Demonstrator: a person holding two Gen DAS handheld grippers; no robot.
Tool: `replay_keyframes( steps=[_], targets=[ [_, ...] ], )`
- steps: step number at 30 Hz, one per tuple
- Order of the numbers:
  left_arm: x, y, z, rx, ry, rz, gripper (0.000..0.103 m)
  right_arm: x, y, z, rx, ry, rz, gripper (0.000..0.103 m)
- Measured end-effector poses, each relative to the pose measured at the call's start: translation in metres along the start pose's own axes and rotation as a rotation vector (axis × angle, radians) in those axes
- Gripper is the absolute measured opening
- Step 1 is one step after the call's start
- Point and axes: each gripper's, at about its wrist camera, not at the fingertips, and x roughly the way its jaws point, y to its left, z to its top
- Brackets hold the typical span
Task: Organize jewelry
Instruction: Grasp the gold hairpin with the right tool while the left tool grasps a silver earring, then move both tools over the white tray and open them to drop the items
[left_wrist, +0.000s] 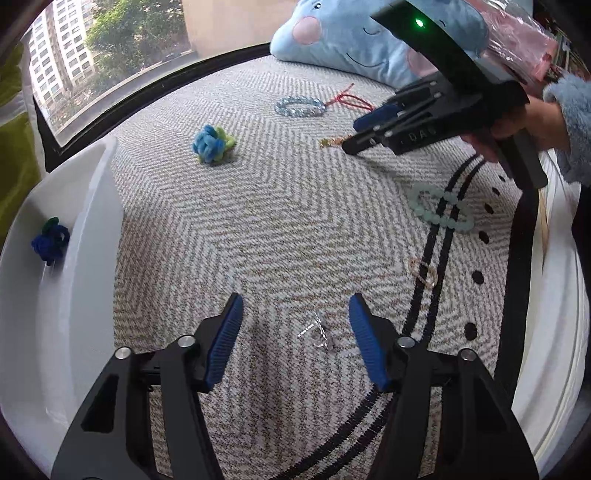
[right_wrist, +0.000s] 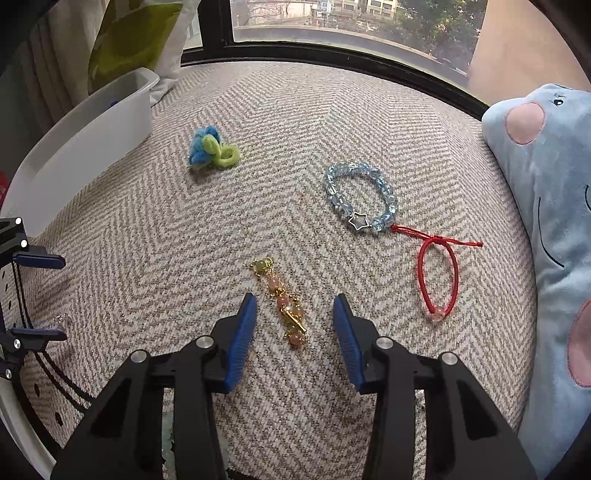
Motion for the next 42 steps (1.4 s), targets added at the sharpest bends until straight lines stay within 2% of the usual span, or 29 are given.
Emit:
replay_keyframes(
  steps=[2, 4, 7, 8, 9, 14, 17, 23, 27, 31, 35, 38, 42],
  targets=[
    [0.004, -0.003, -0.004, 0.017, 0.026, -0.005, 0.042, -0.001, 0.004, 0.000, -0.008, -0.002, -0.001, 0.042],
    [0.003, -0.004, -0.006, 0.011, 0.018, -0.020, 0.034, -0.001, 0.006, -0.002, -0.016, -0.006, 0.001, 0.039],
    [0.004, -0.005, -0.006, 0.007, 0.016, -0.042, 0.014, 0.000, 0.010, 0.000, -0.042, -0.008, -0.006, 0.022],
    [0.004, -0.007, -0.006, 0.017, 0.016, -0.038, 0.014, 0.000, 0.013, 0.000, -0.055, -0.007, -0.014, 0.015],
    [0.004, -0.008, -0.006, 0.021, 0.017, -0.036, 0.014, 0.000, 0.015, 0.000, -0.058, -0.006, -0.008, 0.012],
    [-0.003, 0.000, -0.006, -0.023, 0.010, -0.042, 0.013, -0.006, 0.015, 0.002, -0.045, -0.004, -0.003, 0.010],
    [-0.021, 0.004, -0.003, -0.040, -0.021, -0.036, 0.013, -0.014, 0.014, 0.013, -0.019, -0.019, 0.025, 0.006],
    [-0.077, 0.029, 0.007, -0.097, -0.103, -0.012, 0.013, -0.054, 0.044, 0.058, -0.055, -0.123, 0.095, 0.006],
    [-0.112, 0.066, 0.010, -0.140, -0.137, 0.072, 0.013, -0.074, 0.078, 0.096, -0.104, -0.192, 0.159, 0.006],
    [-0.126, 0.109, 0.002, -0.202, -0.120, 0.172, 0.013, -0.088, 0.122, 0.137, -0.159, -0.257, 0.218, 0.006],
    [-0.121, 0.139, -0.015, -0.258, -0.067, 0.241, 0.013, -0.076, 0.155, 0.166, -0.197, -0.270, 0.244, 0.006],
    [-0.115, 0.152, -0.029, -0.291, -0.046, 0.246, 0.014, -0.061, 0.185, 0.179, -0.233, -0.249, 0.255, 0.006],
    [-0.106, 0.159, -0.045, -0.322, -0.012, 0.244, 0.014, -0.044, 0.206, 0.182, -0.273, -0.226, 0.248, 0.007]
  ],
)
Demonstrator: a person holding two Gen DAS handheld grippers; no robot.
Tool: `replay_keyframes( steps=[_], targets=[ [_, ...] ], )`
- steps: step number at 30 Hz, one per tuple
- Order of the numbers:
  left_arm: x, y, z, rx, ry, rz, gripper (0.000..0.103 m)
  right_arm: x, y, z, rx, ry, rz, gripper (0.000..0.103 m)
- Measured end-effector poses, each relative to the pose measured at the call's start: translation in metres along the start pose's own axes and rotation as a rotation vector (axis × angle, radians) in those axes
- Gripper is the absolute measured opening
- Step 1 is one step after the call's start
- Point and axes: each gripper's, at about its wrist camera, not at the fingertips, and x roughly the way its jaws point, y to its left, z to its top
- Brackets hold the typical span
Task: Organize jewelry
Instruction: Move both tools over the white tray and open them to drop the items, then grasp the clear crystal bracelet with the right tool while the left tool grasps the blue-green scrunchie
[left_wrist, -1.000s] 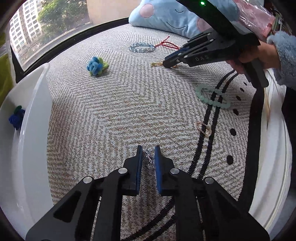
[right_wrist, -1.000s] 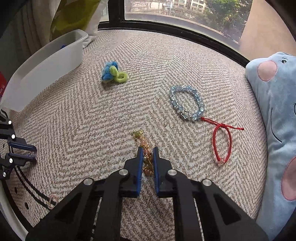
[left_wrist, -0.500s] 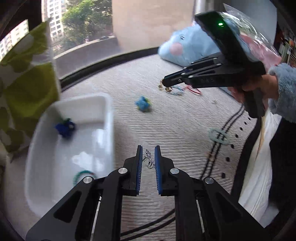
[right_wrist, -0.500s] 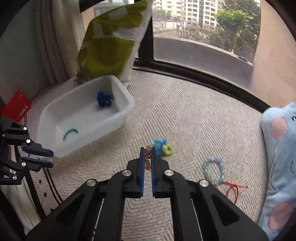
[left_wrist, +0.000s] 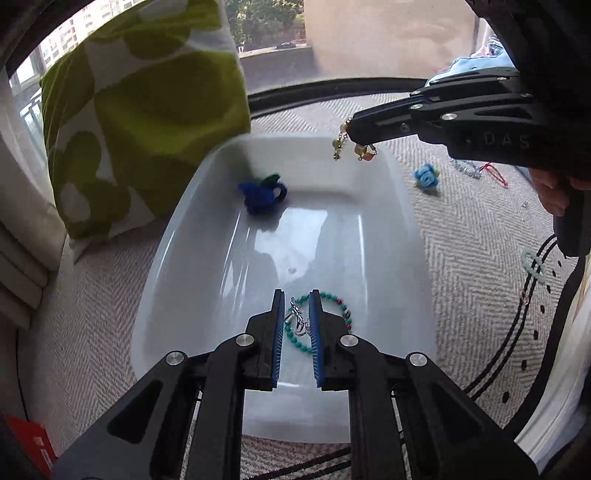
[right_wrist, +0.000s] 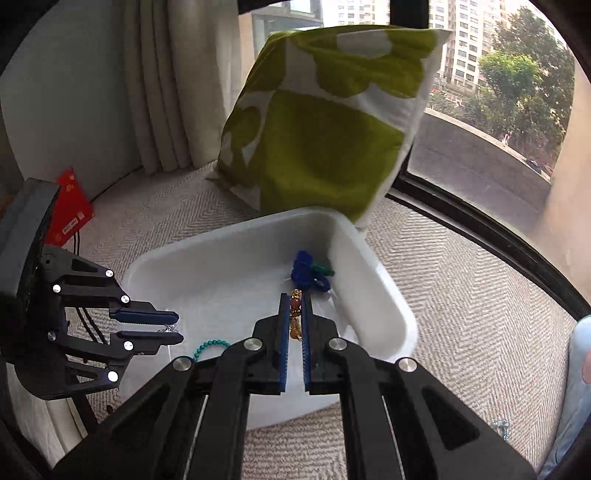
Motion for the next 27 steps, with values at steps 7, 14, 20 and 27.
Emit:
replay_keyframes(
  steps=[7, 14, 20, 27],
  targets=[
    [0.006, 0.011, -0.005, -0.025, 0.023, -0.023, 0.063, 0.009, 0.003, -0.006, 0.008, 0.018, -0.003, 0.011],
    [-0.005, -0.003, 0.007, -0.002, -0.001, -0.028, 0.063, -0.020, -0.033, -0.013, 0.088, -0.022, 0.000, 0.035],
    [-0.018, -0.041, 0.035, 0.038, -0.079, -0.098, 0.069, -0.069, -0.109, -0.033, 0.177, -0.050, -0.108, 0.039],
    [-0.010, -0.101, 0.078, 0.077, -0.158, -0.189, 0.074, -0.100, -0.204, -0.088, 0.302, 0.003, -0.281, 0.039]
  ],
)
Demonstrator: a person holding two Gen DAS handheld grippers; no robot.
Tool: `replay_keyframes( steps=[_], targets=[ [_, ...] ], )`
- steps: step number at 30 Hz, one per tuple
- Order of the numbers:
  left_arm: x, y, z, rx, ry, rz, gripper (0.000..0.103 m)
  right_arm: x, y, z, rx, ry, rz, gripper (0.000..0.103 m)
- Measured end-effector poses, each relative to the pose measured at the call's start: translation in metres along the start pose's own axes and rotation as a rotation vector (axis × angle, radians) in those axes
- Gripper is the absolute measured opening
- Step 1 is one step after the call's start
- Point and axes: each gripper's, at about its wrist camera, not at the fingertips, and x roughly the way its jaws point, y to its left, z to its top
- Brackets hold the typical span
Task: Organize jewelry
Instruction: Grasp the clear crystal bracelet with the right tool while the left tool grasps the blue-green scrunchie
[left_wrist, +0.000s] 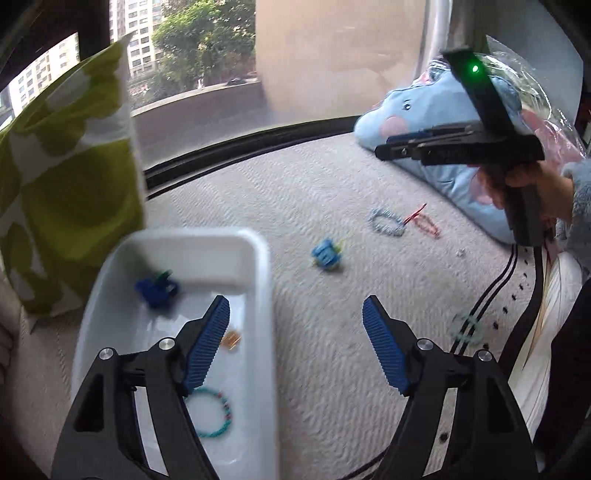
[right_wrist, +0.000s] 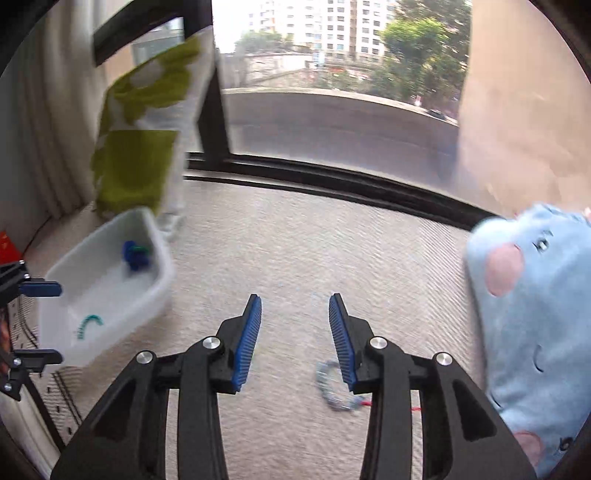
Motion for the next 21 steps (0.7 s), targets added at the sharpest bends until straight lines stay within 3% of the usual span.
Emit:
replay_keyframes(
  steps=[5, 10, 21],
  targets=[
    [0.048, -0.037, 0.027, 0.023, -0.005, -0.036, 0.074, 0.025, -0.044, -0.025, 0.077, 0.076, -0.028, 0.040],
    [0.093, -0.061, 0.040, 0.055, 0.024, -0.029, 0.074, 0.054, -0.060, -0.050, 0.096, 0.131, -0.022, 0.040],
    [0.176, -0.061, 0.046, 0.041, 0.119, 0.045, 0.074, 0.093, -0.065, -0.071, 0.060, 0.187, -0.032, 0.039]
  ],
)
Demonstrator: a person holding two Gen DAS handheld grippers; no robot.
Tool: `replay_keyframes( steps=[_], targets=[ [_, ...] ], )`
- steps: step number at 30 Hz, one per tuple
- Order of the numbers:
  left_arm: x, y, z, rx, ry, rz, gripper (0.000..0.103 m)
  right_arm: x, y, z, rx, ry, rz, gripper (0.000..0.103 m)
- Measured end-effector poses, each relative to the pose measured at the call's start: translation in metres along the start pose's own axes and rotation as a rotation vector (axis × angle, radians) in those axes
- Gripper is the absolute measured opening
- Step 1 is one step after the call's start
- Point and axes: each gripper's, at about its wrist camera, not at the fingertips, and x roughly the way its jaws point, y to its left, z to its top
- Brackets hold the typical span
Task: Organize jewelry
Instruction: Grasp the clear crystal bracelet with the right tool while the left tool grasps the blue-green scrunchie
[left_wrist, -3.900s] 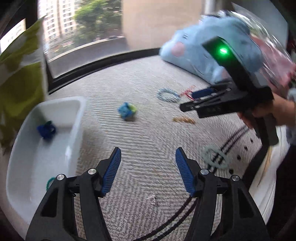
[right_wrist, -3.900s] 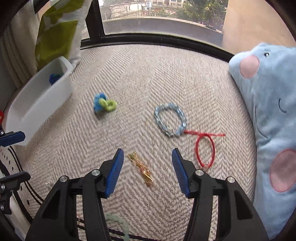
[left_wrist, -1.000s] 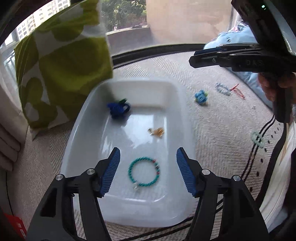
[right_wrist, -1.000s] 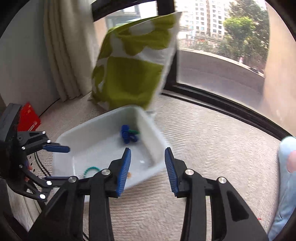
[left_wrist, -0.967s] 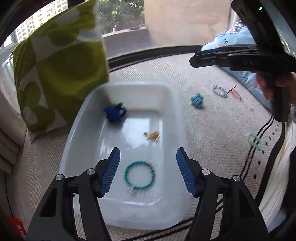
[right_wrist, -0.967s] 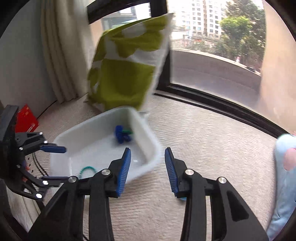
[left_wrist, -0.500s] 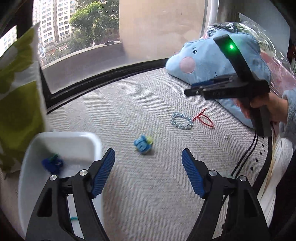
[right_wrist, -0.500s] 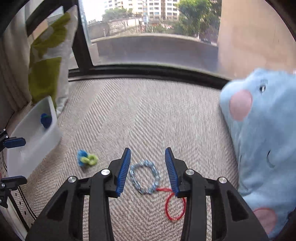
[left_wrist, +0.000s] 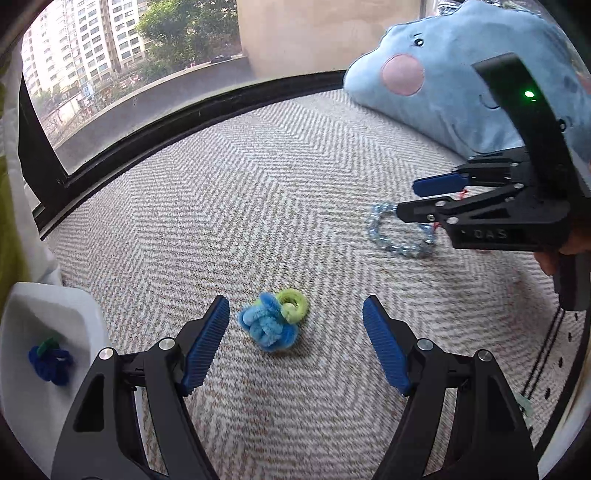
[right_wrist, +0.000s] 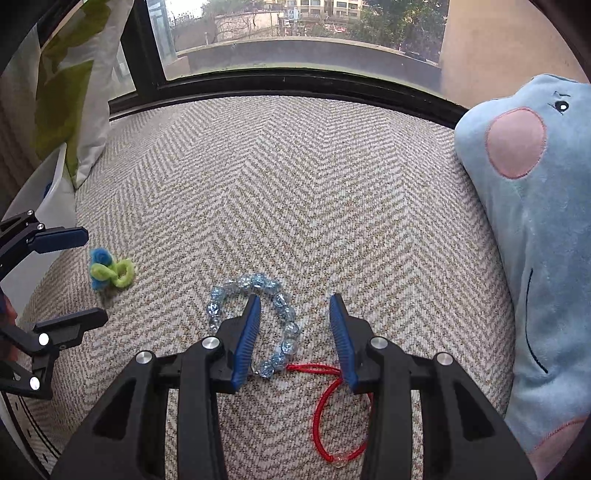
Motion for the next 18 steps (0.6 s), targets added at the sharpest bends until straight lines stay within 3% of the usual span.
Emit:
replay_keyframes(
  steps=[7, 9, 12, 13, 18],
  targets=[
    [0.018, 0.004, 0.004, -0.018, 0.020, 0.005, 0.074, 0.009, 0.000, -0.002, -0.028, 0.003, -0.002, 0.039],
    [0.024, 0.004, 0.005, -0.017, 0.033, 0.009, 0.072, 0.008, 0.003, -0.004, -0.053, -0.008, -0.021, 0.031],
    [0.025, 0.006, 0.004, -0.015, 0.033, -0.005, 0.047, 0.006, 0.013, -0.009, -0.109, -0.020, -0.026, 0.010],
    [0.025, 0.005, 0.004, -0.006, 0.027, -0.014, 0.033, 0.006, 0.017, -0.011, -0.131, -0.020, -0.041, 0.010],
    [0.015, 0.000, 0.006, 0.022, 0.020, -0.022, 0.027, 0.001, 0.019, -0.007, -0.128, 0.003, -0.018, 0.010]
  ],
)
